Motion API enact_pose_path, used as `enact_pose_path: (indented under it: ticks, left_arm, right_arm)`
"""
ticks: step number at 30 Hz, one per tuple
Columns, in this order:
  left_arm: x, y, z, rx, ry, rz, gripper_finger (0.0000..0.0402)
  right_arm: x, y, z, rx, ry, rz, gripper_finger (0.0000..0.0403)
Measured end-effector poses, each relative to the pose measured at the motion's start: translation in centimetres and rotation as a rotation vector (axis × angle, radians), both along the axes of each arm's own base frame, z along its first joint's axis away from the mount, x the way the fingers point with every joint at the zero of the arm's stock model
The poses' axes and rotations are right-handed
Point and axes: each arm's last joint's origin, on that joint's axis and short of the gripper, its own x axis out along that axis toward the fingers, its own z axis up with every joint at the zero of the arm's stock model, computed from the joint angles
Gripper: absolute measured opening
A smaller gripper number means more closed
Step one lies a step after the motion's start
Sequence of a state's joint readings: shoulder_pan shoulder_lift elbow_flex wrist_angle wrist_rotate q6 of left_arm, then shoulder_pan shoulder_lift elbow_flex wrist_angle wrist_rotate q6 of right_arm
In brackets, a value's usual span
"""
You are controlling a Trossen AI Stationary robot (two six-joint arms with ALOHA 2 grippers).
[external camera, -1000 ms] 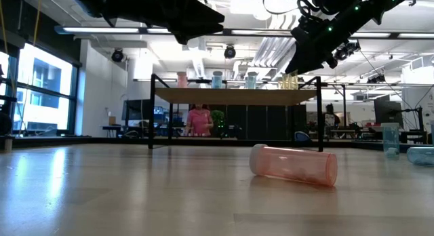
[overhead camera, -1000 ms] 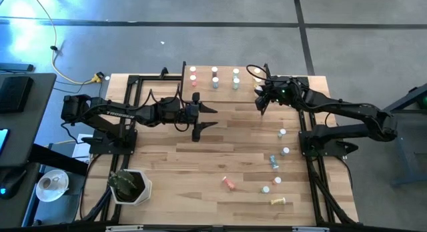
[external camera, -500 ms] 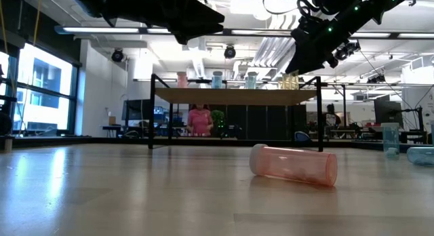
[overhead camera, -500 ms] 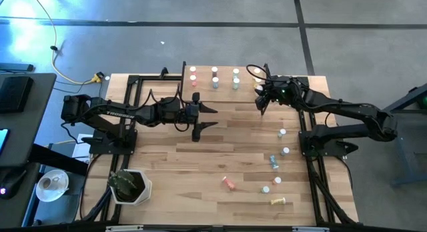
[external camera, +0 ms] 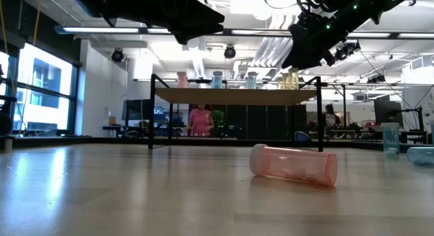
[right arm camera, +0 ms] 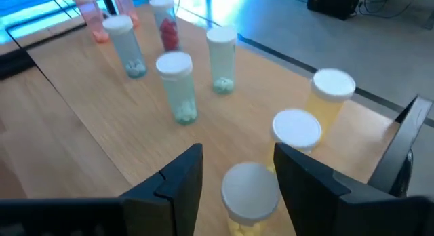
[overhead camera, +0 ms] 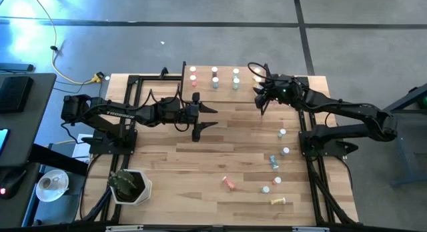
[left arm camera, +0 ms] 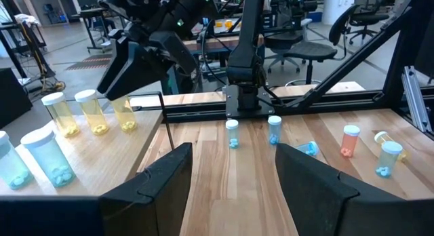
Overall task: Pick and place medicine bottles onto shelf by color
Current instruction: Put the pink pill bottle on the shelf aligned with the other pink pill bottles
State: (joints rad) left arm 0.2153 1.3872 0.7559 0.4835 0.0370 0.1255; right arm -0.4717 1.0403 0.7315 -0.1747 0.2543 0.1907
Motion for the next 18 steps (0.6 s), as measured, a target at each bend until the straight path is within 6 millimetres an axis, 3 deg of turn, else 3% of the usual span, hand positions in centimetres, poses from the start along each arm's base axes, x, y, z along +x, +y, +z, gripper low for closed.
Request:
enact_pose_path:
  ticks: [11, 18]
  left_arm:
    - [0.0, 0.0, -0.3, -0.005, 0.027, 0.001, 0.0202]
    - [-0.2, 0.0, -1.0, -0.022, 0.105, 0.003, 0.0202]
  right_arm:
    - [-0.7, 0.5, 1.3, -0.023, -0.084, 0.001, 0.0174]
    - [-1.7, 2.5, 3.2, -0.032, -0.197, 0.104, 0.0174]
